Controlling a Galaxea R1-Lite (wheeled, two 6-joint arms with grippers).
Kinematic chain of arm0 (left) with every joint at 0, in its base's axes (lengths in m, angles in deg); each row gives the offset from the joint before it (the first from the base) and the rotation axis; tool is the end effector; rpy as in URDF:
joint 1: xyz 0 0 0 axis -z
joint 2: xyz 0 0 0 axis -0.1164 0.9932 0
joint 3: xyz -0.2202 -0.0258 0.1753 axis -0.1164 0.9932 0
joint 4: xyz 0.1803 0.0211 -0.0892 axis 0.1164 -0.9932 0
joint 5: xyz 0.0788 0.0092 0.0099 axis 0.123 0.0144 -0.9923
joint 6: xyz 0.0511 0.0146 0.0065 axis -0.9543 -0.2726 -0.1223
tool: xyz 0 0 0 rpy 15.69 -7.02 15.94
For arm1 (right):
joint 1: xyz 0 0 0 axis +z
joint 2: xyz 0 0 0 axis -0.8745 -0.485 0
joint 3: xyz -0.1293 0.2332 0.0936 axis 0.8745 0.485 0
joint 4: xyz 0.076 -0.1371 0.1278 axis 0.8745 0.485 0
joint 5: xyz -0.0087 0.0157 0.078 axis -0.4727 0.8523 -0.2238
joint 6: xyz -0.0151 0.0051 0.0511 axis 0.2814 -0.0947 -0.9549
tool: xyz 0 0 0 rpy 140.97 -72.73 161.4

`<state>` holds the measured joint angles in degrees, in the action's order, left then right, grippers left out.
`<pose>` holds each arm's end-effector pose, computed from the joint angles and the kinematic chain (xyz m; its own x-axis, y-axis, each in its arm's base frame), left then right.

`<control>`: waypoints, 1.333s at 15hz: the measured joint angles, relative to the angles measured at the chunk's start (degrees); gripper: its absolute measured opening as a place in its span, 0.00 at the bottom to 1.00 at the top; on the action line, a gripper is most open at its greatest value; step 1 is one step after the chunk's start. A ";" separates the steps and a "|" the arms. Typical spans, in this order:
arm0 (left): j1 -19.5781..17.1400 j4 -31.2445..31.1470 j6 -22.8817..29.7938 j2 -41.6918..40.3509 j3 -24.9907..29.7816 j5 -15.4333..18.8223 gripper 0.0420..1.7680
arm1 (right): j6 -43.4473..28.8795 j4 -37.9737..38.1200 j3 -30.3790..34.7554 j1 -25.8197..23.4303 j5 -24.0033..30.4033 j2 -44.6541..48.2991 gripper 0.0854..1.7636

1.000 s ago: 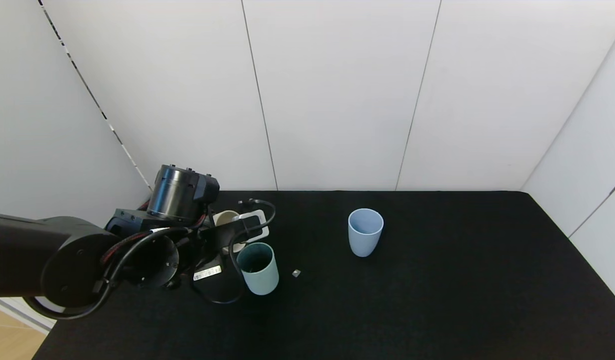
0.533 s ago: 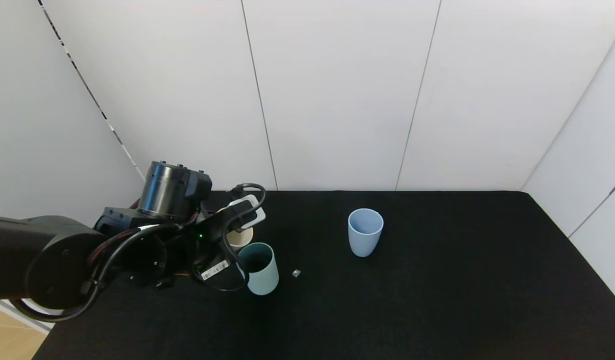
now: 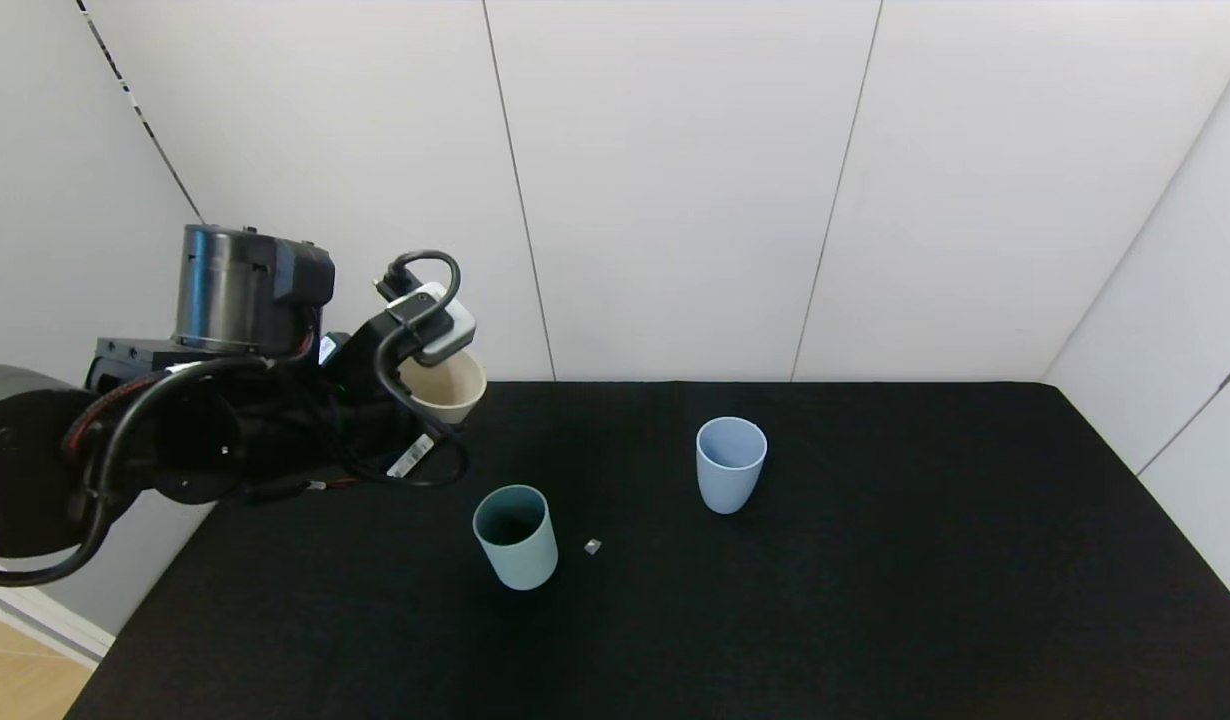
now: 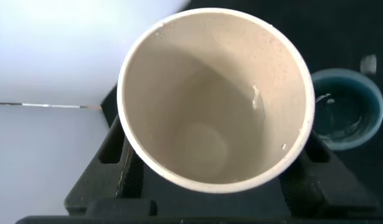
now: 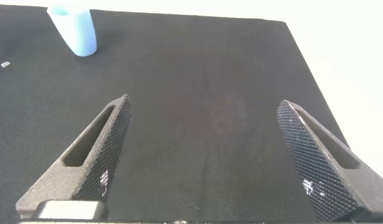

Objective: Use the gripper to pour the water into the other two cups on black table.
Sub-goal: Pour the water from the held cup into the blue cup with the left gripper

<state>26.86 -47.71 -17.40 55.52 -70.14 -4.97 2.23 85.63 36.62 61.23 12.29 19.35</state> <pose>0.3196 -0.1035 0.1837 0.9025 -0.0711 -0.4247 0.3372 0.7302 0.5943 0.0386 0.0008 0.0756 0.9999 0.0172 0.0006 -0.0172 0.9998 -0.0032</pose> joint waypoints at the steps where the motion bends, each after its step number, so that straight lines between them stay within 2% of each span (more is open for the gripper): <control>1: 0.61 -1.05 1.90 0.33 -2.12 0.33 0.68 | -0.02 0.00 0.00 0.00 0.00 0.00 0.97; 5: 5.14 -6.61 11.58 3.72 -13.07 0.66 0.68 | -0.02 -0.02 0.00 0.00 0.02 0.00 0.97; 10: 10.78 -7.16 15.21 12.42 -23.13 0.59 0.68 | -0.02 -0.02 0.00 0.00 0.00 0.00 0.97; 13: 13.53 -7.69 15.19 17.58 -27.17 0.33 0.68 | 0.00 0.00 0.00 0.00 0.00 0.00 0.97; 17: 15.48 -14.75 14.62 23.21 -35.30 -0.44 0.68 | -0.02 0.02 0.00 0.00 0.02 0.00 0.97; 20: 16.18 -17.43 10.95 26.90 -40.96 -1.73 0.68 | -0.02 0.02 0.00 0.00 0.00 0.00 0.97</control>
<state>43.03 -65.14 -6.46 82.43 -111.10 -6.70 2.20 85.66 36.62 61.23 12.29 19.35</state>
